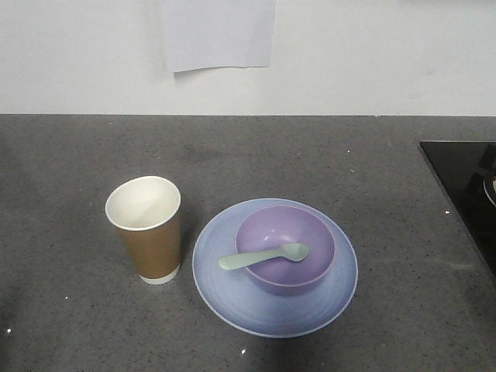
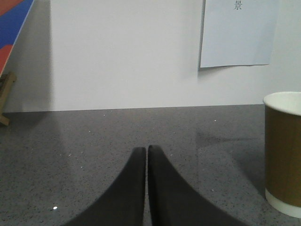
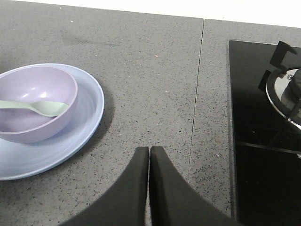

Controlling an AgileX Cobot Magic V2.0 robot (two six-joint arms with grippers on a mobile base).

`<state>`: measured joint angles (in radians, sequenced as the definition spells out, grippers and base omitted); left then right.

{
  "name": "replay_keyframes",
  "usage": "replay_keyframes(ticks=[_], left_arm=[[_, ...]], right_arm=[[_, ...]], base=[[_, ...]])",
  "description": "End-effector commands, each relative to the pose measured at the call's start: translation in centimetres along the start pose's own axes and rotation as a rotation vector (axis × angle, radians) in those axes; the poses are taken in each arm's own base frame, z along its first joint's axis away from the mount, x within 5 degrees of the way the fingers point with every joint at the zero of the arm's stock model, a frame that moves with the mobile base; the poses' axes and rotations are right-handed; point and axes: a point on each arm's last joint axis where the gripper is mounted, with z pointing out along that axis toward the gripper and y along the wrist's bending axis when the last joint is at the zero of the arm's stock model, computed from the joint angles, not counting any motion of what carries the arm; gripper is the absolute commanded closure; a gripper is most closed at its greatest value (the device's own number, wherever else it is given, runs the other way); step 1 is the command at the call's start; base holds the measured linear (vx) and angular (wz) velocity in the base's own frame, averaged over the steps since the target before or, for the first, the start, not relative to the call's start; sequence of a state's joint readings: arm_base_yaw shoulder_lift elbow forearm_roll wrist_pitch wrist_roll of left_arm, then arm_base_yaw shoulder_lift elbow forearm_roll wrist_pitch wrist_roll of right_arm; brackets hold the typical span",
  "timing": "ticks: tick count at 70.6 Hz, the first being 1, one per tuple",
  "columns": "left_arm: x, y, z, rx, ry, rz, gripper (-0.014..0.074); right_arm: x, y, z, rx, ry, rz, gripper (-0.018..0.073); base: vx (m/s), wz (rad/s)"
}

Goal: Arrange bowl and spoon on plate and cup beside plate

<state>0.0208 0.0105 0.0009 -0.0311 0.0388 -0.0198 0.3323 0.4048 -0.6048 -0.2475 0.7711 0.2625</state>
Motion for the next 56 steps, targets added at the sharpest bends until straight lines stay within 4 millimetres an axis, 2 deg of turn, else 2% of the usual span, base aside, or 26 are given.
replay_keyframes(ticks=[1,56], left_arm=[[-0.77,-0.01,-0.11,0.006,-0.132,-0.028,0.0604],[-0.62,-0.04,-0.3,0.008,-0.127,-0.01,0.0604]], right_arm=[[-1.27,0.04,-0.35,-0.005,-0.085,-0.01,0.057],[-1.26,0.04,-0.35,-0.005,-0.084,-0.01,0.057]], base=[[0.0,0.0],[0.0,0.0]])
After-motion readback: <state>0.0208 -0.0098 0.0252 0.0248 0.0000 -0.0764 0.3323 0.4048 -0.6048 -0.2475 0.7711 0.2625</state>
